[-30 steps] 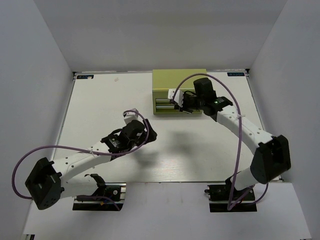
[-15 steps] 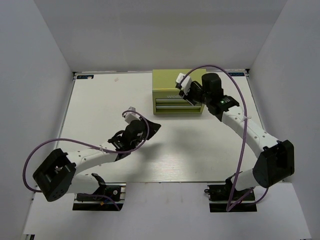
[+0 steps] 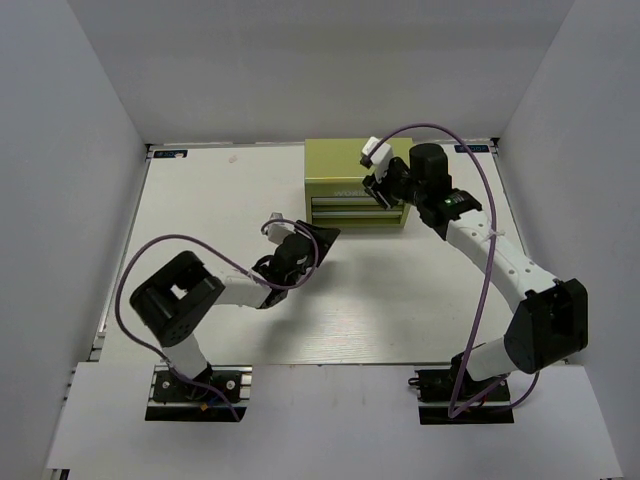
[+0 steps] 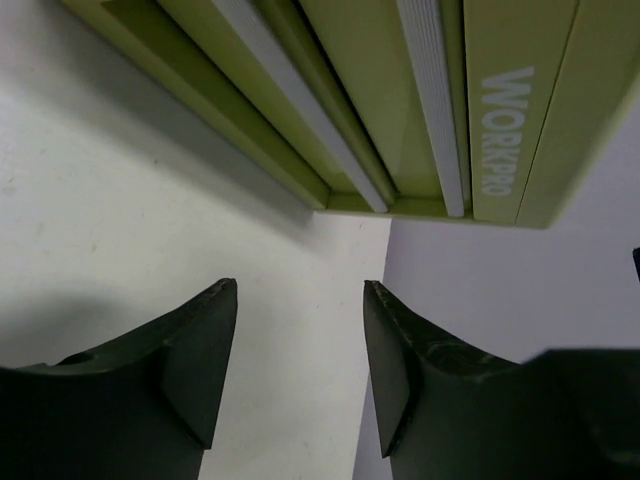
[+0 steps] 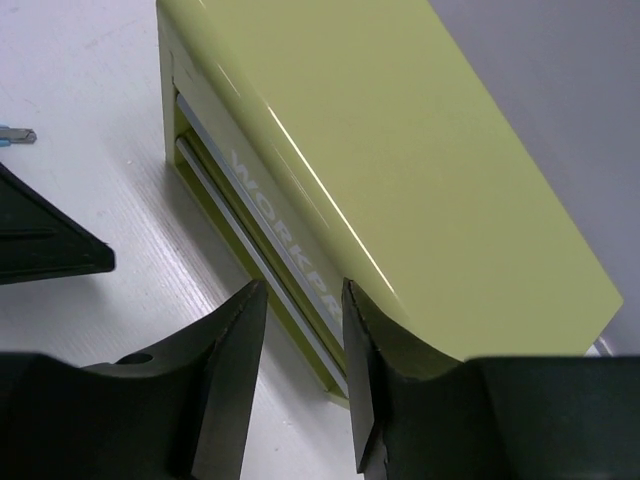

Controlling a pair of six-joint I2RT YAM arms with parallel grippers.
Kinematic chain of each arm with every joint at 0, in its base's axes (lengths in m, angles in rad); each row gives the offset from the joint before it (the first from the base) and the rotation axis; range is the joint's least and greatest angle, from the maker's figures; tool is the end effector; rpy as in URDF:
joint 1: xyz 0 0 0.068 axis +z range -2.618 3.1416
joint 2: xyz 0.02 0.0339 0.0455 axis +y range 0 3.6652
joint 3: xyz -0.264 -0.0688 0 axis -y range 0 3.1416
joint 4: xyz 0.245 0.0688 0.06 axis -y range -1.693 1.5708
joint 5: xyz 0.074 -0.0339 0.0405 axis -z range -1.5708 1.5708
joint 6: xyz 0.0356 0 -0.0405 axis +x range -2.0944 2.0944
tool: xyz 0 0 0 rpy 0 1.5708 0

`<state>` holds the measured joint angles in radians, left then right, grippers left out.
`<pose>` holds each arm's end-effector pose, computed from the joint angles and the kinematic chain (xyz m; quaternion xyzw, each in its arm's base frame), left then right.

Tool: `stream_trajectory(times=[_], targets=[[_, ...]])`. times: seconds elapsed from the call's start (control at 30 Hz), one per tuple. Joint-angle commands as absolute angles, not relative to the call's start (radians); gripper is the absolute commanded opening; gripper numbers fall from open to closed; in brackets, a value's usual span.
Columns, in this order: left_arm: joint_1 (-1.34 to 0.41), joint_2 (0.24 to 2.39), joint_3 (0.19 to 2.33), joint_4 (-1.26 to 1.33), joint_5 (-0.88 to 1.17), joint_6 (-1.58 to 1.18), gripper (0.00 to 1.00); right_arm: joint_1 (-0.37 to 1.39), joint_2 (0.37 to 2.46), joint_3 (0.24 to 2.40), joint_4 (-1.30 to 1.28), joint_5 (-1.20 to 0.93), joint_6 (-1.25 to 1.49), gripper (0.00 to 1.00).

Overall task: Sort the stationery into containers
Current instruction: Open the drawer in the storage box.

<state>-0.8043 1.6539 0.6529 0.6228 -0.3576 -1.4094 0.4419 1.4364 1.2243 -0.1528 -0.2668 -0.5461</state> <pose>0.2340 -0.2250 0.1630 -0.3379 0.7475 -0.4284 0.3789 0.3015 0.1530 0.3435 -0.4535 0.6830 0.0801 0.5670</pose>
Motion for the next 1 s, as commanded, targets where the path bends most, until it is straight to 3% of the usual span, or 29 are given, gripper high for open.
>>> stream_trajectory(times=[0.0,0.17,0.53,0.97], targets=[[-0.798,1.729,0.68,0.792,-0.408,-1.45,0.62,0.425,1.45,1.249,-0.1,-0.267,-0.505,0.42],[-0.788,1.87,0.733,0.938,-0.431,-1.471,0.59,0.402,1.483,1.287,-0.127,-0.305,-0.48,0.25],[-0.77,2.068,0.882,1.112,-0.408,-1.447,0.58,0.371,1.517,1.325,-0.16,-0.342,-0.482,0.25],[-0.741,2.135,0.98,1.04,-0.397,-1.425,0.57,0.348,1.548,1.347,-0.167,-0.339,-0.479,0.27]])
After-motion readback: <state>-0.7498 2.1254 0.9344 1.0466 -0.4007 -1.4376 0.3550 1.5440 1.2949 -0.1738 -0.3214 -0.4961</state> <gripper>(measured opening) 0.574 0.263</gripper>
